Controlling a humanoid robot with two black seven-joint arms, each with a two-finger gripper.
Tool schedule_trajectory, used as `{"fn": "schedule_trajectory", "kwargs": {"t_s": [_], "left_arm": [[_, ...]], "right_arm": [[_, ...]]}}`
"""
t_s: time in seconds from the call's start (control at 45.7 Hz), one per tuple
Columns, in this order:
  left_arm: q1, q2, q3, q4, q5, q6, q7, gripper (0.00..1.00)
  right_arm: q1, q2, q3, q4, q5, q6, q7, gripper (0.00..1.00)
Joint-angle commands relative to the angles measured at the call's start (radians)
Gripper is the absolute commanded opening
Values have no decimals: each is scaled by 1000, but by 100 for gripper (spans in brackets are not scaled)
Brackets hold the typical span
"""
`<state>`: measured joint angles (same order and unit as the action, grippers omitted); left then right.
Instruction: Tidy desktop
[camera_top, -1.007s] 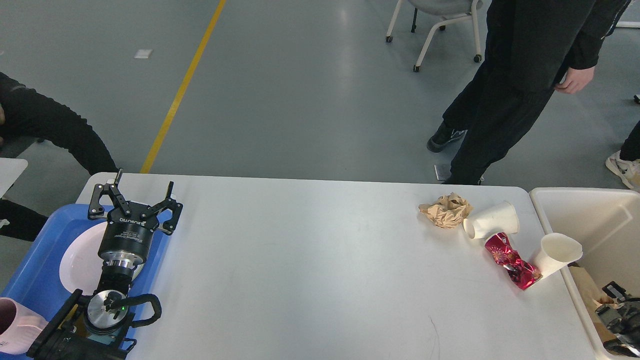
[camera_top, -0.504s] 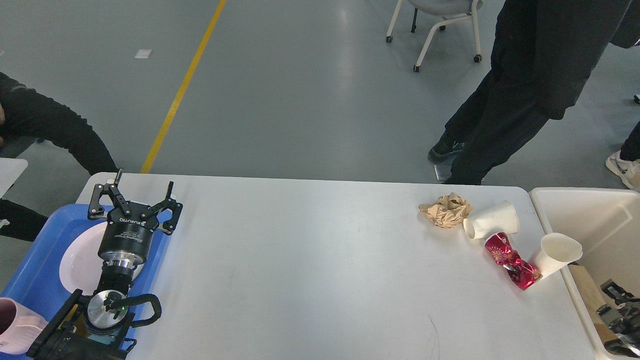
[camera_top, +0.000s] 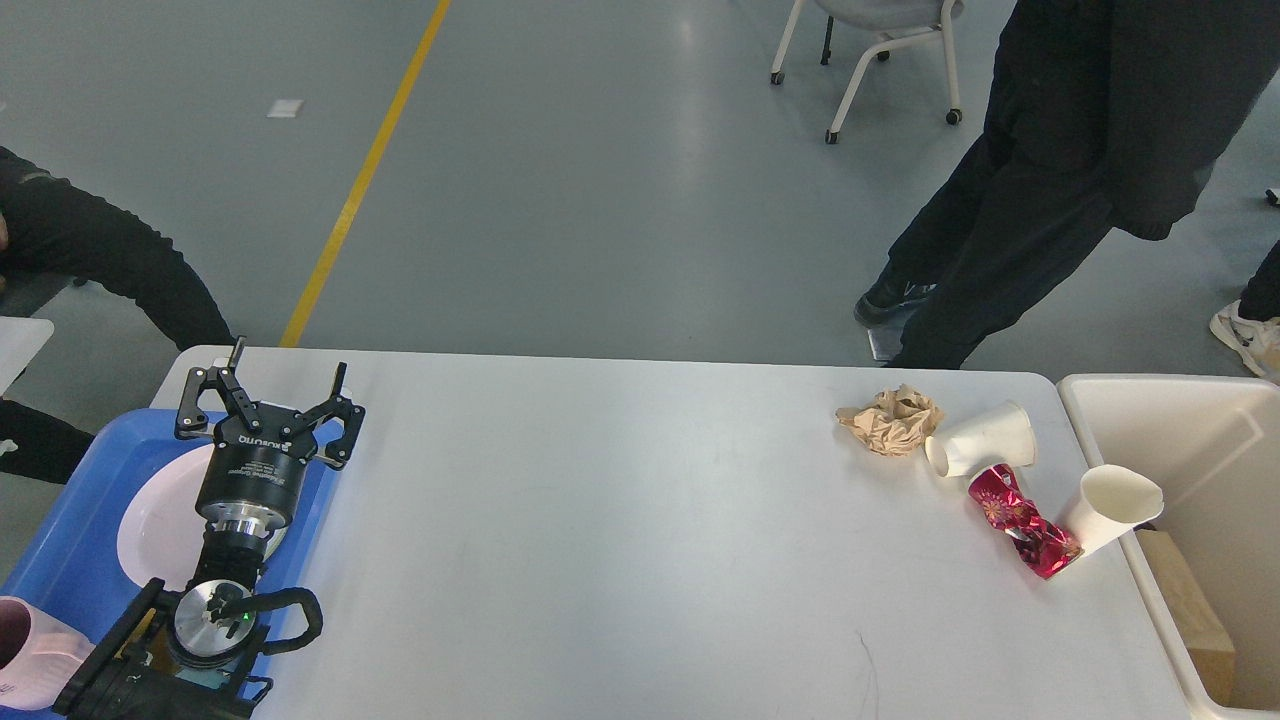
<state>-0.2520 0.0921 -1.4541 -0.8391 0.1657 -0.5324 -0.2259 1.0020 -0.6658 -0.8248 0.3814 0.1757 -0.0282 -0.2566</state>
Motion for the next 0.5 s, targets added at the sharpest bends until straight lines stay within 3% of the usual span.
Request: {"fn": "schedule_trajectory", "kwargs": {"t_s": [0.0,0.175,0.285,0.35,0.372,0.482], "left_arm": [[0,0,0,0,0,2,0,96],[-1,0,0,0,0,0,0,96],[-1,0,0,0,0,0,0,96],[-1,-2,0,0,0,0,0,96],[0,0,0,0,0,0,0,96],[0,0,1,0,0,0,0,96]], "right_arm": [[235,-14,-120,115,-113,103,-35,100],[501,38,-234,325,-202,223,-39,100],[668,115,-313,461,-237,352,-43,100],[779,202,-358,531,-240,503,-44,100],[838,239,-356,559,-239,610,-44,100],[972,311,-356,616,-236,825,-44,100]]}}
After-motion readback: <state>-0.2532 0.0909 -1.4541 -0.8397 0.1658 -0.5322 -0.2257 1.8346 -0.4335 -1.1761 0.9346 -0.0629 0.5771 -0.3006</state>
